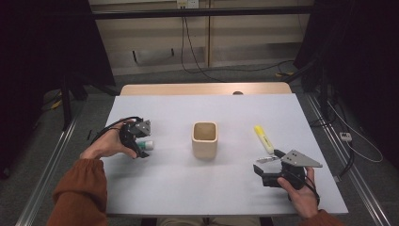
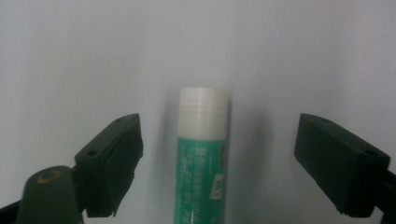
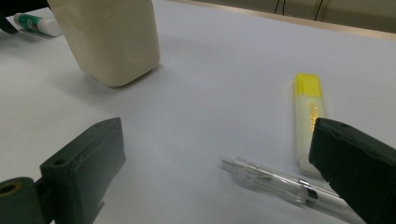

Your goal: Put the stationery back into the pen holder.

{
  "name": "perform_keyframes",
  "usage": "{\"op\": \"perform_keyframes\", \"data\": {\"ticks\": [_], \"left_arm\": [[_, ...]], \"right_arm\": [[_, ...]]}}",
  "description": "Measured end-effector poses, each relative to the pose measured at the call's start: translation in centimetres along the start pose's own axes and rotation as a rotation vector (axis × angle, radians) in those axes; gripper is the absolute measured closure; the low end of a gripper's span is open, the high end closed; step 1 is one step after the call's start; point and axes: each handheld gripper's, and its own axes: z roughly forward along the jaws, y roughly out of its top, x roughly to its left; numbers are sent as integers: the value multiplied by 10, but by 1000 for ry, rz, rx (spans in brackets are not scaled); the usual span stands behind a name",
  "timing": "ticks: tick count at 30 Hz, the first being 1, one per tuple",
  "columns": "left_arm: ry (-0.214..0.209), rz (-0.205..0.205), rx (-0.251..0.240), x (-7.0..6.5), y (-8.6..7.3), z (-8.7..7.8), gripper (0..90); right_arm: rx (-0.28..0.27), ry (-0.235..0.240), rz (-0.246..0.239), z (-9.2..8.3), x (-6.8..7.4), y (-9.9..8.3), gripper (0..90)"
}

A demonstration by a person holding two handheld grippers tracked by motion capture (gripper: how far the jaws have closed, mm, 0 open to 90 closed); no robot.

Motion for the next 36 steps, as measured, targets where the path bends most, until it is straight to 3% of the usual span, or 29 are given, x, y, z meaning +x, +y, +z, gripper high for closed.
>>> {"op": "perform_keyframes", "data": {"ticks": [3,10,15,24,29,33,36], "left_arm": [[-4,28,18,2,0,2,203],[-6,46,42,8,-1,6,285],[15,21,55,9,-1,8,386],[-42,-5,61,10,0,8,592],[-43,-20,64,10,0,8,649],[-33,-22,85,10,2,7,656],[-28,-44,71,8,2,8,657]], "right_arm": [[0,1,-1,0,0,0,32],[-2,4,2,0,0,0,31],[-1,5,0,0,0,0,31],[-2,6,-5,0,1,0,32],[-3,7,-5,0,1,0,31],[1,9,-4,0,1,0,32],[0,9,-5,0,1,0,32]]}}
